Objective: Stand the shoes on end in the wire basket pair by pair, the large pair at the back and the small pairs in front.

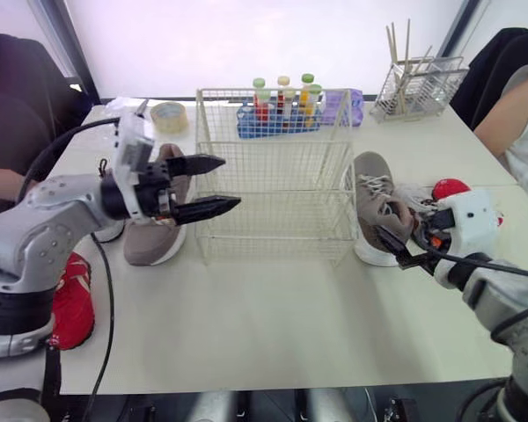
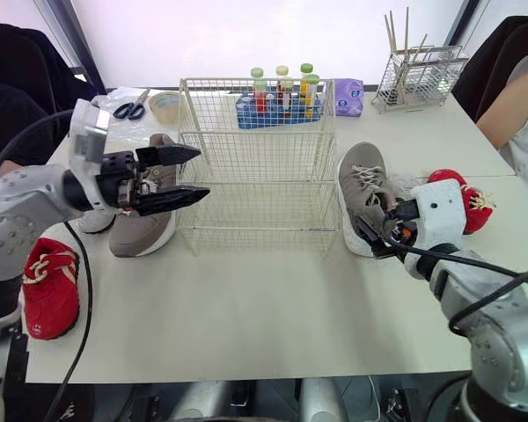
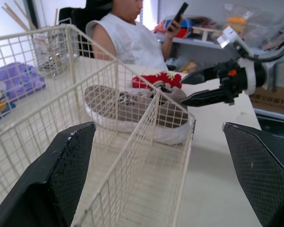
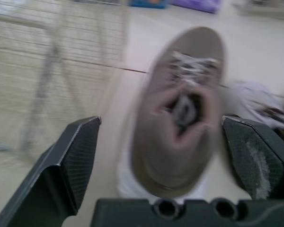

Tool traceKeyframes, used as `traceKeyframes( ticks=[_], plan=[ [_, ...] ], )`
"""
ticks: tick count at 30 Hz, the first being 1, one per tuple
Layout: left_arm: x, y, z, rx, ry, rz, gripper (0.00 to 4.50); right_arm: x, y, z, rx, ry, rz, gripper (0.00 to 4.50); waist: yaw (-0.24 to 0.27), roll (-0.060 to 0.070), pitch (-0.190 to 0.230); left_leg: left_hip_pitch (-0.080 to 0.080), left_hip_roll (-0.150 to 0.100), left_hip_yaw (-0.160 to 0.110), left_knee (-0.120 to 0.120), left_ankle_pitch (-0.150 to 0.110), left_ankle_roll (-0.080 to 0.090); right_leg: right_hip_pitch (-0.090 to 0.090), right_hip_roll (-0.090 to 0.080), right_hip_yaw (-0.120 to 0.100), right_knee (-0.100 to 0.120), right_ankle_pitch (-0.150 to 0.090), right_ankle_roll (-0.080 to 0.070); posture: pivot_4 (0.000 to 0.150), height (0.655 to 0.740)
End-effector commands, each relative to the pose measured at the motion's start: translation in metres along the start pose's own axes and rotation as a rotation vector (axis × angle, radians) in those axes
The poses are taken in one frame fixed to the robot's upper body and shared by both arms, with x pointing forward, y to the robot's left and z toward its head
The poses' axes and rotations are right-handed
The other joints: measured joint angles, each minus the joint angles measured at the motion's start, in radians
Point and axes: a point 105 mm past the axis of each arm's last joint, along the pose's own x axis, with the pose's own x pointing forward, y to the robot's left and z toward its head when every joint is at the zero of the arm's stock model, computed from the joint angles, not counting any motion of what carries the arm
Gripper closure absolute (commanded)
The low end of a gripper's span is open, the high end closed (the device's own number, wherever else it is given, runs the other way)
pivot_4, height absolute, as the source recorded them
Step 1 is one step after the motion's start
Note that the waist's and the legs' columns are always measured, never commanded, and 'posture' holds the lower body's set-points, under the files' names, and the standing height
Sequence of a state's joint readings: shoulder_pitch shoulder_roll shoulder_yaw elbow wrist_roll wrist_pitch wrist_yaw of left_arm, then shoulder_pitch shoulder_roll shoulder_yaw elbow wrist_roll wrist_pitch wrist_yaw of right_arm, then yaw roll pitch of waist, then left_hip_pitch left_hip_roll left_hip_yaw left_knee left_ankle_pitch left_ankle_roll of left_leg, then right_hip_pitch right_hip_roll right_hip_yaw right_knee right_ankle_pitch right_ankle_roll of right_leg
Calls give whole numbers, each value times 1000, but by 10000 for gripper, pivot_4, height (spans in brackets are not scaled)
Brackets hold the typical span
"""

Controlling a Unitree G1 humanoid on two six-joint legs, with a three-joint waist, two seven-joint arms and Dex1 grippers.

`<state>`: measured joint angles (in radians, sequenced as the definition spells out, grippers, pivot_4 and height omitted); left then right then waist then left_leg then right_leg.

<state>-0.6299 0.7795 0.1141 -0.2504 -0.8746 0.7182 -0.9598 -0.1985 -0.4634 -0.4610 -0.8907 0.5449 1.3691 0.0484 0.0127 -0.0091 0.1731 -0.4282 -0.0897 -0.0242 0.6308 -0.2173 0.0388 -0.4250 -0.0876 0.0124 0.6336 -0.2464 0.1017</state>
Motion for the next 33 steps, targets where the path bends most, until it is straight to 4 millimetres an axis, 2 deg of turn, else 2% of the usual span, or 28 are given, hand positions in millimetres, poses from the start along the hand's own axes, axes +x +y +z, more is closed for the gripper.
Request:
traceKeyframes(
  ticks=[1, 12, 16, 17, 18, 19, 23, 24, 27, 29, 33],
  plan=[
    [2, 0, 6, 47, -7, -18, 493, 1, -1, 5, 4, -48, -89, 0, -3, 0, 0, 0, 0, 0, 0, 1, -1, 0, 0, 0, 0, 0, 0, 1500, 7400],
    [-5, 0, 10, 73, -9, 19, 493, 36, 9, -23, 131, 28, -82, 0, -4, 0, 0, 1, 1, 0, 0, 1, 0, 0, 1, 0, 1, 0, 1, 1500, 7400],
    [-6, 0, 10, 78, -7, 34, 493, 44, 9, -24, 140, 25, -84, 0, -5, 0, 0, 1, 1, 0, -1, 1, 0, 0, 2, 0, 2, 0, 1, 1500, 7400],
    [-7, -1, 10, 78, -8, 36, 0, 44, 10, -23, 136, 23, -81, 5679, -5, 0, 0, 1, 1, 0, -1, 1, 0, 0, 2, 0, 2, 0, 1, 1500, 7400],
    [-7, -1, 10, 78, -9, 37, 0, 44, 10, -23, 133, 21, -80, 7080, -5, 0, 0, 1, 1, 0, -1, 1, 0, 0, 2, 0, 2, 0, 1, 1500, 7400],
    [-8, -1, 11, 80, -9, 40, 0, 45, 11, -23, 135, 19, -78, 12458, -5, 0, 0, 1, 1, 0, -1, 1, 0, 0, 2, 0, 2, 0, 1, 1500, 7400],
    [-8, -1, 11, 84, -9, 48, 0, 44, 12, -22, 145, 8, -79, 27129, -6, -1, -1, 2, 1, 0, -1, 1, 0, 1, 2, 0, 2, 0, 1, 1500, 7400],
    [-8, -1, 11, 85, -9, 48, 0, 44, 12, -22, 145, 4, -80, 32534, -6, -1, -1, 2, 1, 0, -1, 1, 0, 0, 2, 0, 2, 0, 1, 1500, 7400],
    [-7, -1, 12, 89, -11, 48, 0, 42, 5, -11, 153, -42, -96, 42121, -6, -1, -1, 2, 1, 0, -1, 1, 0, 0, 2, 0, 2, 0, 1, 1500, 7400],
    [-6, 0, 13, 91, -12, 48, 0, 39, 1, -2, 154, -73, -106, 43063, -5, -1, -1, 2, 1, 0, -1, 1, 0, 0, 2, 0, 2, 0, 1, 1500, 7400],
    [-5, 2, 17, 95, -17, 45, 0, 30, -8, 37, 133, -200, -117, 43073, -5, 0, 0, 1, 1, 0, 0, 1, 0, 0, 2, 0, 2, 0, 1, 1500, 7400]
  ],
)
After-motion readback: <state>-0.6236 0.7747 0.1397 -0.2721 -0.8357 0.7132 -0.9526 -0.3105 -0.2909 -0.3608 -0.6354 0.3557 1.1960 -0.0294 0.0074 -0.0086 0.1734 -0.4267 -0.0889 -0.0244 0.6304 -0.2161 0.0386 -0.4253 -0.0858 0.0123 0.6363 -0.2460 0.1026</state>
